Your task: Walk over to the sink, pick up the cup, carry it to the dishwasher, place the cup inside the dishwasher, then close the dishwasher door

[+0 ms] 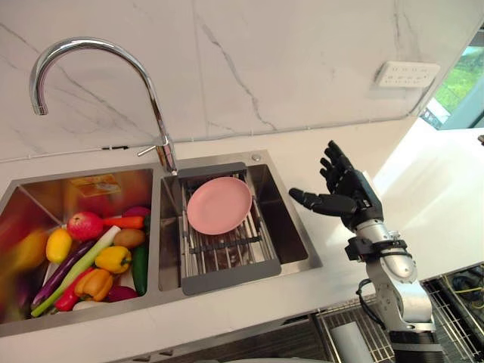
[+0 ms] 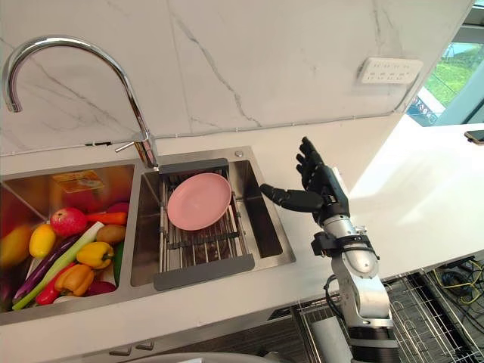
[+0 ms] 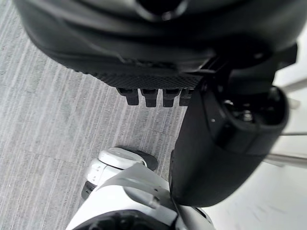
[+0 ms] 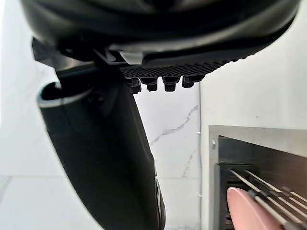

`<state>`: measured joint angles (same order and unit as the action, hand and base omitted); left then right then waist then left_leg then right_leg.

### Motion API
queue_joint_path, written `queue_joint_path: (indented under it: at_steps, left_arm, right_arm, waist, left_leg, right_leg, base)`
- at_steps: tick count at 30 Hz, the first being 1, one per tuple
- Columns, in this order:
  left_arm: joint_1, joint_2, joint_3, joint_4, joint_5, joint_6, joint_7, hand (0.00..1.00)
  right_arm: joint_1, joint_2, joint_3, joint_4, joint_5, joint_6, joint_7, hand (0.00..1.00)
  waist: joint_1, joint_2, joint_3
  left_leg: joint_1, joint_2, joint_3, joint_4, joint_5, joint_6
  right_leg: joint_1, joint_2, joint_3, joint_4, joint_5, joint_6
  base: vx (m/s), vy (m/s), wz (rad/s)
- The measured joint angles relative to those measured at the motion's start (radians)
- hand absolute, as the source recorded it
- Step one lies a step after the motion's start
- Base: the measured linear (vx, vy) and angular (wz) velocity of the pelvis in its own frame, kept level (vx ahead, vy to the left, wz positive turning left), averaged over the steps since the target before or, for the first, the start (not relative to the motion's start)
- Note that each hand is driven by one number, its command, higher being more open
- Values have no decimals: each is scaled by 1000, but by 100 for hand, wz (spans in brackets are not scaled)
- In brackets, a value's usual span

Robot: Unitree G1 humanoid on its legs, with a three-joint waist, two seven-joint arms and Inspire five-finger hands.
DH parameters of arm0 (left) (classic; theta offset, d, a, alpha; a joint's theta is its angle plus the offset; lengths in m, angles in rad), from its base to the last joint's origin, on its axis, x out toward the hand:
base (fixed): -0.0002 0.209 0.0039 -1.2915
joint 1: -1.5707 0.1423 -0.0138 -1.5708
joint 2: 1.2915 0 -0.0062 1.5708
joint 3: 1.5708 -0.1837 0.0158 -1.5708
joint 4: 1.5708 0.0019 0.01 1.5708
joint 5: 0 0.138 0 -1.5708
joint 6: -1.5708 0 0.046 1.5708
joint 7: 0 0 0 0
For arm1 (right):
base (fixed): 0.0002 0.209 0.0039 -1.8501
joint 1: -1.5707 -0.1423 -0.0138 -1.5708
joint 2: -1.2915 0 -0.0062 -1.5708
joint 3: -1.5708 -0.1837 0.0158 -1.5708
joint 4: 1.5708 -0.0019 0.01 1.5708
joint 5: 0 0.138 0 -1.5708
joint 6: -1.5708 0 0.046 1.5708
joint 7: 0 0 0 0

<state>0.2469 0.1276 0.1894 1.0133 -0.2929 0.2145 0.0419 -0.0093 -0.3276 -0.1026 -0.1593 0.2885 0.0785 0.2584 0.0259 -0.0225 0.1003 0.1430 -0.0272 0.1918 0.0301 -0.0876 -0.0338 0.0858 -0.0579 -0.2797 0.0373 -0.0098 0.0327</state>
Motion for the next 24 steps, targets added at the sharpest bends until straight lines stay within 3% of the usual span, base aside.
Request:
queue_joint_path:
  at_steps: [5,13,24]
  left_arm:
    - [-1,0,-2,-1,21,4,-4,100]
    - [-3,-1,-8,-6,22,19,-9,100]
    - [-1,-6,-24,-40,42,37,-12,100]
  right_arm:
    - [-8,-34,21,5,-133,-1,109,100]
    - [-66,-63,103,59,-288,-4,121,100]
    - [-160,-60,168,197,-466,-5,-24,100]
  waist:
    - [0,1,1]
    - [3,10,6]
    - [29,24,15]
  left_leg:
    - [0,4,6,-5,0,0]
    - [4,8,-16,-7,0,0]
    - [8,7,-67,-26,13,-13]
  right_leg:
    - [6,7,-2,-22,6,-2]
    - [34,12,-37,-47,9,-2]
    - [55,12,-104,-58,10,-2]
  base:
    - [0,0,0]
    - [-10,-13,10]
    - [-5,-13,14]
